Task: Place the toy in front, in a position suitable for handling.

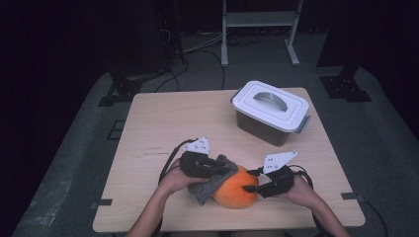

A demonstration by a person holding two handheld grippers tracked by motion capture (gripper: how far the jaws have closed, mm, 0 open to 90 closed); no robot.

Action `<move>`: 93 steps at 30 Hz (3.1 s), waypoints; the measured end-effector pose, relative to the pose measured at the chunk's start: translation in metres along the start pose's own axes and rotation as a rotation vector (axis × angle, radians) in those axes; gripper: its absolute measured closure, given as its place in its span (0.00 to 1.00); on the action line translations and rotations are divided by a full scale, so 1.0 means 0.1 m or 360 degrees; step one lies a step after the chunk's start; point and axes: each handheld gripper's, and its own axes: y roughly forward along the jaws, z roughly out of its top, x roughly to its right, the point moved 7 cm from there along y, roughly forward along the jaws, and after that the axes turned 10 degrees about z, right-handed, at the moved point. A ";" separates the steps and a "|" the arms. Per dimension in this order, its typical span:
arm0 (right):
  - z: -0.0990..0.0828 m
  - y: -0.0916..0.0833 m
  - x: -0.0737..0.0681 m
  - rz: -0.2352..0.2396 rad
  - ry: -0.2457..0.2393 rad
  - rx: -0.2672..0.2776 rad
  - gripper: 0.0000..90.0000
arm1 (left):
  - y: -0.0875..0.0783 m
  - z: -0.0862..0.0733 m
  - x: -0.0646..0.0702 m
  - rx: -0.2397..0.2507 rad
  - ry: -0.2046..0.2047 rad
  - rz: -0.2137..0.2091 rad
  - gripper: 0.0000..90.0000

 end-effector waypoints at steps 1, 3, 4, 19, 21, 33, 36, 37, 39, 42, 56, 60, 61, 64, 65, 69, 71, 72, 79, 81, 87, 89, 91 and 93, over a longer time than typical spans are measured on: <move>0.00 0.00 0.00 0.0000 -0.0005 0.0000 0.52 | -0.01 -0.03 -0.02 0.0003 -0.0021 0.0001 0.86; 0.00 0.00 -0.01 -0.0003 -0.0014 -0.0008 0.52 | -0.05 -0.13 -0.07 0.0011 -0.0059 0.0021 0.86; 0.01 0.00 -0.01 -0.0003 -0.0020 -0.0011 0.52 | -0.06 -0.16 -0.08 0.0013 -0.0073 0.0024 0.86; 0.05 0.03 -0.06 -0.0031 -0.0068 -0.0047 0.51 | -0.17 -0.41 -0.18 -0.0044 -0.0159 0.0052 0.86; 0.05 0.02 -0.06 -0.0033 -0.0069 -0.0050 0.51 | -0.18 -0.32 -0.15 -0.0013 -0.0137 0.0044 0.86; 0.08 0.02 -0.07 -0.0018 -0.0055 -0.0043 0.38 | -0.08 -0.07 0.11 -0.0020 0.0041 0.0005 0.87; 0.11 -0.02 -0.04 -0.0009 -0.0021 0.0000 0.33 | -0.10 -0.13 0.09 -0.0009 0.0011 0.0001 0.87; 0.12 -0.04 -0.03 0.0000 -0.0011 0.0020 0.31 | -0.11 -0.14 0.09 -0.0002 0.0002 0.0000 0.87; 0.14 -0.09 0.00 0.0001 0.0015 0.0056 0.29 | -0.13 -0.17 0.09 0.0003 -0.0008 0.0002 0.87; 0.13 -0.16 0.06 -0.0047 0.0040 0.0068 0.27 | -0.17 -0.22 0.07 -0.0001 -0.0015 -0.0013 0.87; 0.09 -0.01 -0.01 0.0128 0.0053 0.0087 0.59 | -0.27 -0.23 0.04 0.0031 -0.0030 -0.0012 0.87; 0.18 -0.05 -0.04 0.0062 -0.0015 0.0106 0.68 | -0.31 -0.10 0.05 0.0067 -0.0014 -0.0008 0.87; 0.21 -0.07 -0.05 0.0037 -0.0031 0.0116 0.69 | -0.32 -0.04 0.06 0.0081 0.0001 -0.0003 0.87; 0.27 -0.09 -0.05 -0.0028 -0.0072 0.0121 0.70 | -0.32 0.10 0.10 0.0106 0.0044 -0.0014 0.87; 0.29 -0.10 -0.05 -0.0049 -0.0085 0.0114 0.70 | -0.31 0.14 0.13 0.0110 0.0057 -0.0023 0.87; 0.26 -0.08 -0.04 -0.0050 -0.0066 0.0100 0.69 | -0.20 0.18 0.18 0.0027 0.0157 0.0011 0.87; 0.23 -0.08 -0.02 -0.0040 -0.0039 0.0100 0.65 | -0.17 0.15 0.16 0.0022 0.0139 0.0007 0.87; 0.22 -0.08 -0.01 -0.0035 -0.0027 0.0104 0.62 | -0.16 0.13 0.14 0.0020 0.0122 0.0010 0.87; 0.16 -0.03 0.01 -0.0001 0.0033 0.0074 0.37 | -0.21 0.05 0.04 0.0035 0.0046 0.0046 0.87; 0.15 0.03 -0.01 -0.0027 0.0010 0.0037 0.33 | -0.21 0.04 0.03 0.0037 0.0039 0.0052 0.87; 0.22 0.06 0.01 -0.0101 0.0032 0.0056 0.62 | -0.25 0.07 0.07 0.0034 0.0072 0.0080 0.87; 0.24 0.06 0.01 -0.0102 0.0049 0.0068 0.64 | -0.27 0.13 0.12 0.0041 0.0107 0.0071 0.87; 0.26 0.07 0.01 -0.0105 0.0059 0.0072 0.65 | -0.27 0.19 0.19 0.0061 0.0135 0.0032 0.87; 0.27 0.09 0.01 -0.0109 0.0053 0.0069 0.65 | -0.24 0.22 0.25 0.0060 0.0175 0.0023 0.87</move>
